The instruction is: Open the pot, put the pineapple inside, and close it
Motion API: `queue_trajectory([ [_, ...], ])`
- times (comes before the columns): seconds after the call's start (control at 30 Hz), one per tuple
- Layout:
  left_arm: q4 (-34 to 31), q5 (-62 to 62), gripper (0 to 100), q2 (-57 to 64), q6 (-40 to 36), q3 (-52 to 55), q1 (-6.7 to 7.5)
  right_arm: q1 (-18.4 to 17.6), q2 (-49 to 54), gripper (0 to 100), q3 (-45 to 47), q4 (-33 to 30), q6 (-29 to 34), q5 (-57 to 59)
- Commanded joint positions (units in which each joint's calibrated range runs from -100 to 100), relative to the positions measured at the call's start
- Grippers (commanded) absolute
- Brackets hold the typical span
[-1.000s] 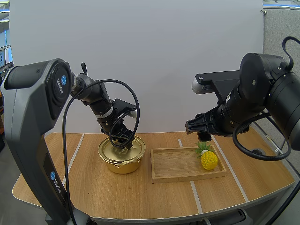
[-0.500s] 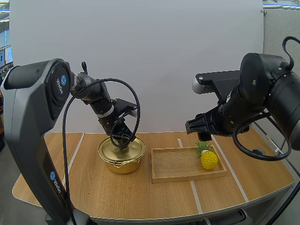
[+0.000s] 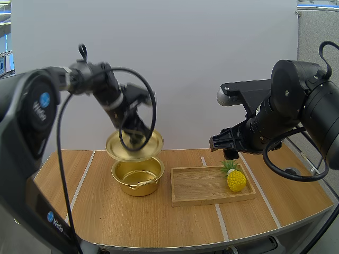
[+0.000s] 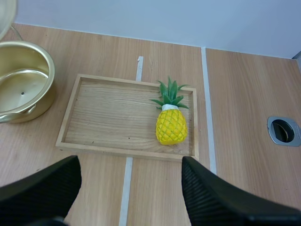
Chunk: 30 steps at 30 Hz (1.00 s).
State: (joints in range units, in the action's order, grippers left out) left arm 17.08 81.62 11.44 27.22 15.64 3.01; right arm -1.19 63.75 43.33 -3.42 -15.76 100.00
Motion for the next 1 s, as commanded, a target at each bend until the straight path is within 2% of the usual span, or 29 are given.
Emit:
queue_trajectory([
  [0.0,0.2,1.25,0,4.29,-1.49,-4.32,0.1,0.14,0.17,100,-0.39,-0.36,0.07,0.0],
  [0.27,-2.45,1.08,0,11.54,-4.4,-19.6,0.1,0.14,0.17,100,-0.39,-0.36,0.07,0.0],
  [0.5,-6.91,0.69,0,12.22,-7.25,-34.46,0.1,0.14,0.17,100,-0.39,-0.21,0.07,0.0],
  [0.6,-9.49,-3.32,0,12.22,-9.34,-40.04,0.1,0.14,0.17,100,-0.39,0.13,0.07,0.0],
  [0.7,-11.67,-7.03,0,12.22,-11.12,-44.46,0.1,0.14,0.17,100,-0.39,0.13,0.07,0.0],
  [0.97,-11.78,-11.67,0,12.22,-11.44,-51.56,0.1,0.14,0.17,100,-0.39,-1.38,0.07,-2.16],
])
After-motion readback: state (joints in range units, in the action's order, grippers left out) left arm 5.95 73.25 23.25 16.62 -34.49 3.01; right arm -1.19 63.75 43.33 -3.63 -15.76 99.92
